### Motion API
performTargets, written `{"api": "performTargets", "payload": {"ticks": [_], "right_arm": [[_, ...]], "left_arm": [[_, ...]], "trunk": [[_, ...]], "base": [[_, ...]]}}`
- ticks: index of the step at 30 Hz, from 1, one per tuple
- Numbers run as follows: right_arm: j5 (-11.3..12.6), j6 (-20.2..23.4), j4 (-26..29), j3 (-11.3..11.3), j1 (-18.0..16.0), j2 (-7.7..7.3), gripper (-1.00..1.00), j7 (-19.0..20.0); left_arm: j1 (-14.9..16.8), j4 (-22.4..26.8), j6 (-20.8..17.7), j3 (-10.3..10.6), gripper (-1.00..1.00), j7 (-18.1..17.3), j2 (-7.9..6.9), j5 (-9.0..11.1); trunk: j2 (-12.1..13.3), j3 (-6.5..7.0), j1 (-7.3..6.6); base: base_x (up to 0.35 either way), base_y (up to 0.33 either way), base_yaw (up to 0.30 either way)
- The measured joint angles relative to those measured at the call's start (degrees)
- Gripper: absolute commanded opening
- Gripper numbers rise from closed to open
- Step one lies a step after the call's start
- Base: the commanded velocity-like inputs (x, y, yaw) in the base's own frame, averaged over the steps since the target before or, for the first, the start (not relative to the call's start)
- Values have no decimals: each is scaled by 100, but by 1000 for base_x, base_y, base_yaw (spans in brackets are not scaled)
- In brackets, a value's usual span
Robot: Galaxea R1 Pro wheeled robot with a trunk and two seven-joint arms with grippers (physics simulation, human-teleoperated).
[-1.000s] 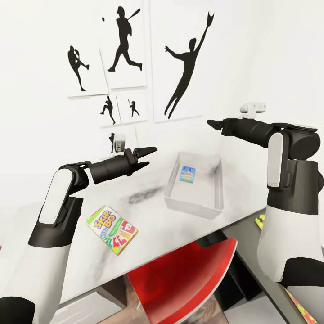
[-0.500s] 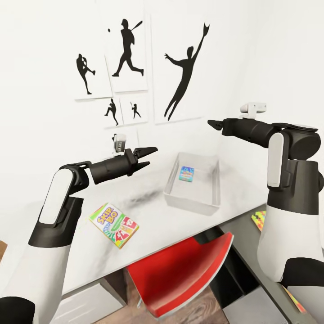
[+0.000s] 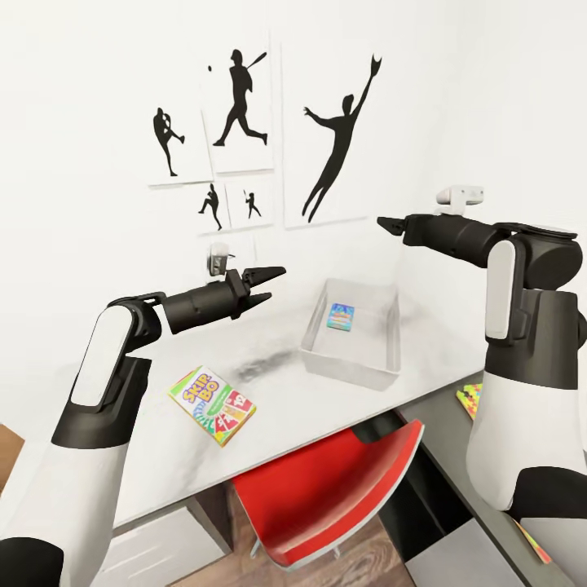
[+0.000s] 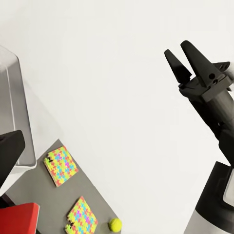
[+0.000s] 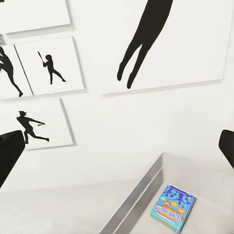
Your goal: Put all the toys in the child's room - the three board games (two on the bed and one on the table), the two jigsaw puzzles on the table, and the tennis ball on the table - inside the toy box on the table in the child's room.
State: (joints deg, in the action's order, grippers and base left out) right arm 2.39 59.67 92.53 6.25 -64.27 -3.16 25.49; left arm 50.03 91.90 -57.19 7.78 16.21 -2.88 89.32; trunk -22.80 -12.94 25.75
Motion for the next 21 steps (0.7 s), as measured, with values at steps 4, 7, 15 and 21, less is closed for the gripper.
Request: {"api": "performTargets", "payload": {"ticks": [4, 7, 15, 21], "right_arm": [[1, 0, 0, 22, 0, 0, 100, 0], [3, 0, 0, 28, 0, 0, 100, 0], [8, 0, 0, 52, 11, -9, 100, -18], [19, 0, 0, 64, 46, -18, 100, -69]], "left_arm": [[0, 0, 0, 0, 100, -1, 0, 0], [0, 0, 0, 2, 100, -1, 1, -1], [0, 0, 0, 1, 100, -1, 1, -1], [0, 0, 0, -3, 100, -2, -2, -1]], "trunk": [[0, 10, 0], [0, 13, 0], [0, 16, 0], [0, 17, 0]], "base": [[-11, 0, 20], [-7, 0, 13], [-3, 0, 6], [-1, 0, 2]]}}
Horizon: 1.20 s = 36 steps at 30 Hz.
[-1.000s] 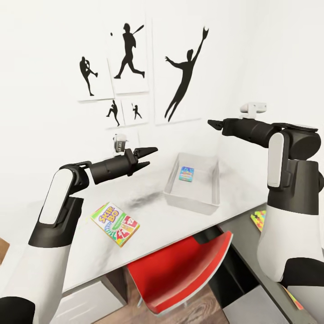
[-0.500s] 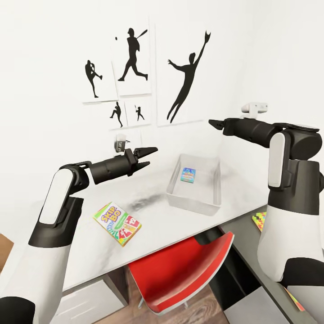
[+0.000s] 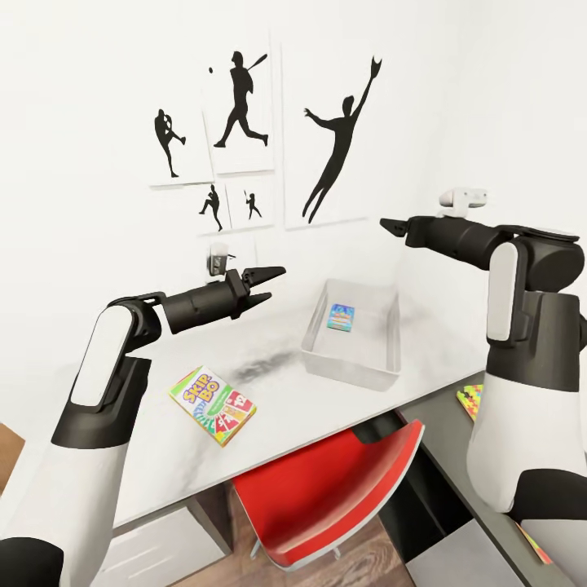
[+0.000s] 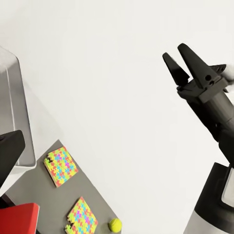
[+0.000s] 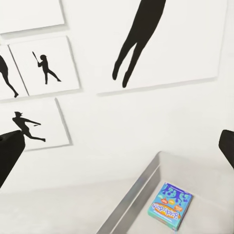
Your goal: Put all the toys in the child's room - the three board games (two on the bed and one on the table), the two jigsaw puzzles on the table, and the tennis ball on the table - inside the toy box on the table in the child's room.
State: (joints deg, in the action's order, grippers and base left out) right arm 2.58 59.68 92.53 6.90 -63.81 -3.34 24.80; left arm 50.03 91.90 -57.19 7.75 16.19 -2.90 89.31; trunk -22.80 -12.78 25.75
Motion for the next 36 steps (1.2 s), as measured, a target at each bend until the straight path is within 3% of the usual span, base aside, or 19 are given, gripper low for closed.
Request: {"api": "performTargets", "payload": {"ticks": [8, 13, 15, 16, 18, 21, 24, 27, 29, 30, 32, 36], "right_arm": [[-4, 0, 0, 17, 148, -16, 100, -31], [0, 1, 1, 153, 358, -54, 100, -41], [-16, -2, 0, 379, 503, -81, 100, -42], [-2, 0, 1, 383, 505, -81, 100, -42], [-24, -3, 0, 668, 648, -116, 100, -40], [-9, 0, 1, 812, 724, -149, 100, -35], [-15, -4, 0, 1132, 938, -344, 100, -19], [15, -1, 1, 1211, 1011, -439, 100, -10], [31, -4, 0, 1326, 1128, -626, 100, 2], [45, -1, 1, 1327, 1130, -629, 100, 3], [91, -4, 1, 1417, 1215, -785, 100, 13], [204, -4, 1, 1529, 1272, -902, 100, 25]], "left_arm": [[0, 0, 0, -17, 100, -2, -4, 0], [1, -1, 0, -14, 100, -1, -4, -1], [1, -1, 0, -11, 100, 1, -5, 0], [1, -1, 0, -10, 100, 0, -5, 0], [1, -1, 2, -7, 100, 5, -2, 0], [1, -1, 3, -3, 100, 7, 0, -2], [2, -1, 6, 4, 100, 21, 6, -5], [4, -1, 6, 8, 100, 24, 7, -5], [6, -1, 7, 13, 100, 29, 9, -3], [6, -1, 7, 13, 100, 29, 9, -3], [7, 0, 8, 22, 100, 32, 10, -2], [8, -1, 8, 32, 100, 33, 16, -1]], "trunk": [[0, 0, 0], [0, 0, 0], [1, 0, 0], [0, 0, 0], [0, 0, 0], [0, 0, 0], [0, 0, 0], [0, 0, 0], [0, 0, 0], [0, 0, 0], [0, 0, 0], [0, 1, 0]], "base": [[0, 0, -26], [0, 0, -152], [0, 0, -205], [0, 0, -222], [0, 0, -235], [0, 0, -248], [0, 0, -263], [0, 0, -271], [0, 0, -276], [0, 0, -278], [0, 0, -280], [0, 0, -283]]}}
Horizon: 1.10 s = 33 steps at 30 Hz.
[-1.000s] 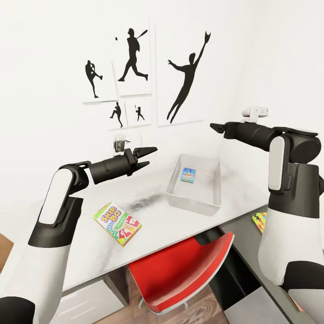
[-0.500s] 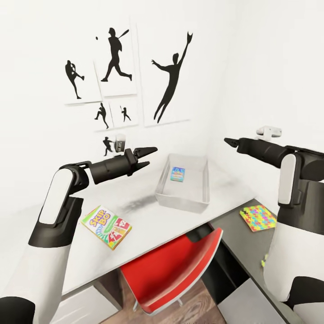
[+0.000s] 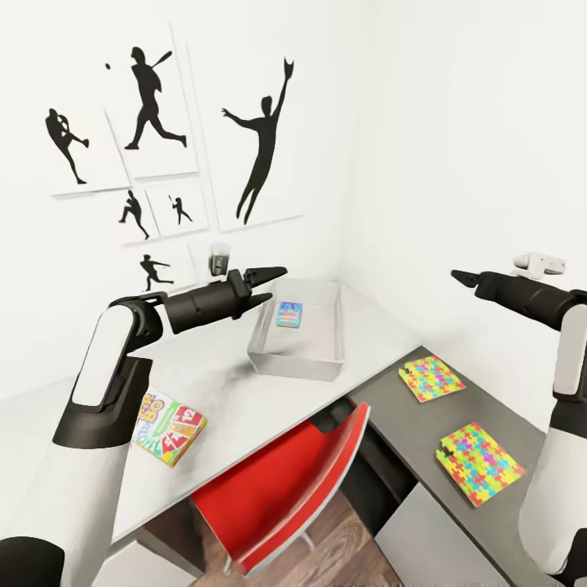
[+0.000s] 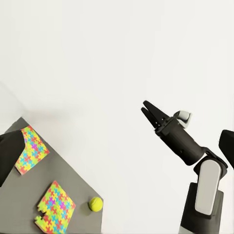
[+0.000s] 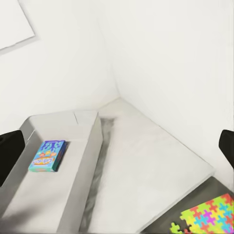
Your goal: Put all the toys in the child's room - the three board games (two on the bed and one on the table), the two jigsaw puzzles on the table, and the tennis ball on the table - inside the toy box on the table in the child's room.
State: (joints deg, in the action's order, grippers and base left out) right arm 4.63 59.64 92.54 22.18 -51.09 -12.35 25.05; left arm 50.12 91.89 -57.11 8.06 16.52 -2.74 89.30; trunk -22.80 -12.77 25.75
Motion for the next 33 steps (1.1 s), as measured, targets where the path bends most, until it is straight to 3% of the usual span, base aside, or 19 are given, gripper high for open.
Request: {"api": "performTargets", "payload": {"ticks": [8, 14, 23, 31, 33], "right_arm": [[361, 1, 0, 247, 80, -166, 100, -7], [442, 2, 0, 298, 107, -227, 100, -11], [611, 4, 0, 386, 320, -441, 100, -17], [986, 9, 0, 472, 563, -659, 100, -41], [1201, 11, 2, 496, 706, -759, 100, -53]], "left_arm": [[6, -1, -3, 12, 100, 8, 83, 2], [8, -1, -6, 14, 100, 11, 106, 1], [10, -1, -8, 16, 100, 15, 126, 1], [10, -1, -8, 19, 100, 19, 134, 1], [10, -1, -6, 21, 100, 20, 137, 2]], "trunk": [[0, 0, 0], [0, 0, 0], [0, 10, 0], [0, 24, 0], [0, 28, 0]], "base": [[0, 0, -285], [0, 0, -287], [0, 0, -287], [0, 0, -287], [0, 0, -287]]}}
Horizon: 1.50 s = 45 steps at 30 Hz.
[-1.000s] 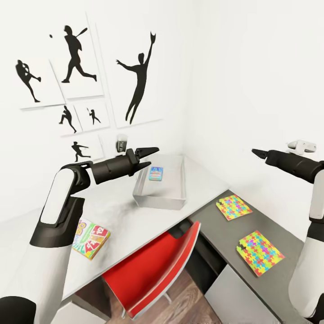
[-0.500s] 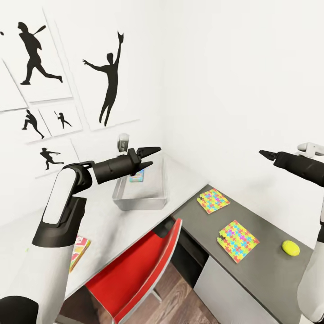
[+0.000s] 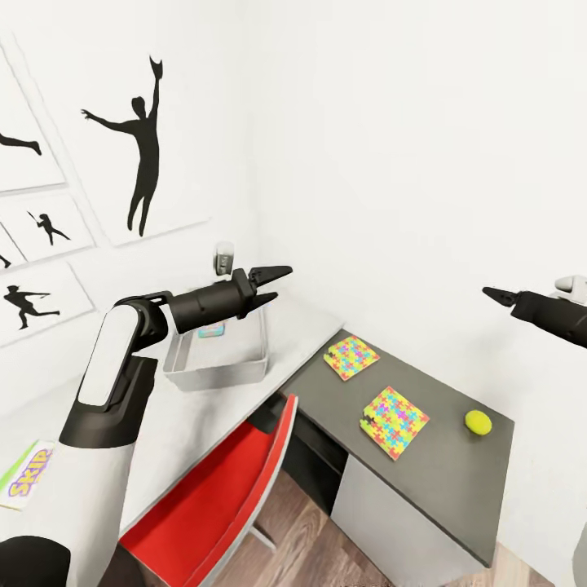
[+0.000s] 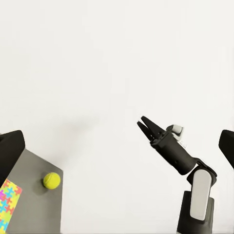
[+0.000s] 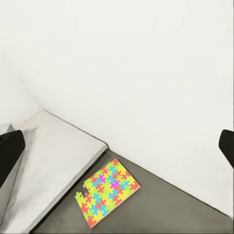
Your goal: Put all the toys in the child's room - the three board games (two on the bed and one on the table), the two jigsaw puzzles on the table, and the tennis ball on the table - inside the toy box on the table in the child's room.
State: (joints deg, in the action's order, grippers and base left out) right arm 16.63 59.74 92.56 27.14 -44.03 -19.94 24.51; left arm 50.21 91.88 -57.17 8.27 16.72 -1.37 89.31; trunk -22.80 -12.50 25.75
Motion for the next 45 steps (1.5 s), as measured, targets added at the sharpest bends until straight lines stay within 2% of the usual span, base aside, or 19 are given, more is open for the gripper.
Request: {"api": "performTargets", "payload": {"ticks": [1, 5, 6, 9, 12, 14, 18, 20, 21, 23, 24, 26, 33, 35, 39, 41, 42, 44, 45], "right_arm": [[9, 1, 0, 0, 3, -2, 100, 0], [455, 0, -1, 28, 412, -207, 100, 71], [464, 1, 0, 29, 415, -208, 100, 72], [673, 0, -1, 50, 758, -349, 100, 192], [727, 1, -1, 78, 882, -388, 100, 248], [781, -1, 2, 194, 1131, -439, 100, 396], [829, -1, 4, 385, 1404, -461, 100, 609], [841, -4, 3, 589, 1660, -474, 100, 849], [851, -2, 3, 592, 1664, -474, 100, 853], [855, -5, 4, 785, 1883, -481, 100, 1079], [863, -4, 5, 788, 1887, -481, 100, 1082], [867, -4, 2, 942, 2058, -482, 100, 1263], [882, -2, 1, 1093, 2222, -465, 100, 1423], [879, -2, 0, 1148, 2281, -448, 100, 1472], [874, -44, 0, 1186, 2321, -433, 100, 1504], [859, -112, -1, 1208, 2346, -423, 100, 1522], [860, -113, -1, 1208, 2346, -423, 100, 1522], [846, -156, -1, 1214, 2362, -414, 100, 1530], [846, -157, -1, 1214, 2362, -413, 100, 1531]], "left_arm": [[0, 0, 0, 0, 100, 0, 0, 0], [6, -4, 4, 2, 100, 1, 13, -2], [6, -5, 4, 2, 100, 0, 13, -2], [8, -7, 3, 3, 100, 1, 20, -2], [8, -8, 2, 3, 100, 1, 22, -2], [9, -10, 4, 5, 100, 1, 43, -2], [17, -21, 11, 12, 100, 0, 128, -9], [23, -37, 14, 44, 100, 0, 259, -46], [23, -38, 14, 45, 100, 0, 261, -51], [29, -50, 12, 134, 100, 0, 379, -182], [30, -51, 12, 136, 100, 0, 381, -188], [35, -60, 13, 258, 100, -5, 477, -388], [40, -89, 25, 452, 100, -28, 603, -637], [41, -117, 67, 588, 100, -33, 695, -742], [37, -128, 119, 729, 100, -25, 760, -814], [7, -120, 169, 876, 100, -17, 803, -852], [6, -120, 169, 879, 100, -17, 803, -856], [-72, -110, 210, 1061, 100, -13, 827, -881], [-74, -110, 211, 1064, 100, -13, 827, -883]], "trunk": [[0, 2, 0], [0, 10, 0], [0, 13, 0], [0, 20, 0], [0, 28, 0], [0, 34, 0], [0, 48, 0], [0, 56, 0], [0, 60, 0], [0, 67, 0], [0, 71, 0], [0, 79, 0], [0, 108, 0], [0, 116, 0], [0, 133, 0], [0, 141, 0], [0, 146, 0], [0, 155, 0], [0, 160, 0]], "base": [[0, 0, -287], [0, 0, -287], [0, 0, -287], [0, 0, -287], [0, 0, -286], [0, 0, -284], [0, 0, -283], [0, 0, -282], [0, 0, -281], [0, 0, -281], [0, 0, -281], [0, 0, -281], [0, 0, -280], [0, 0, -280], [0, 0, -280], [0, 0, -278], [0, 0, -275], [0, 0, -272], [0, 0, -269]]}}
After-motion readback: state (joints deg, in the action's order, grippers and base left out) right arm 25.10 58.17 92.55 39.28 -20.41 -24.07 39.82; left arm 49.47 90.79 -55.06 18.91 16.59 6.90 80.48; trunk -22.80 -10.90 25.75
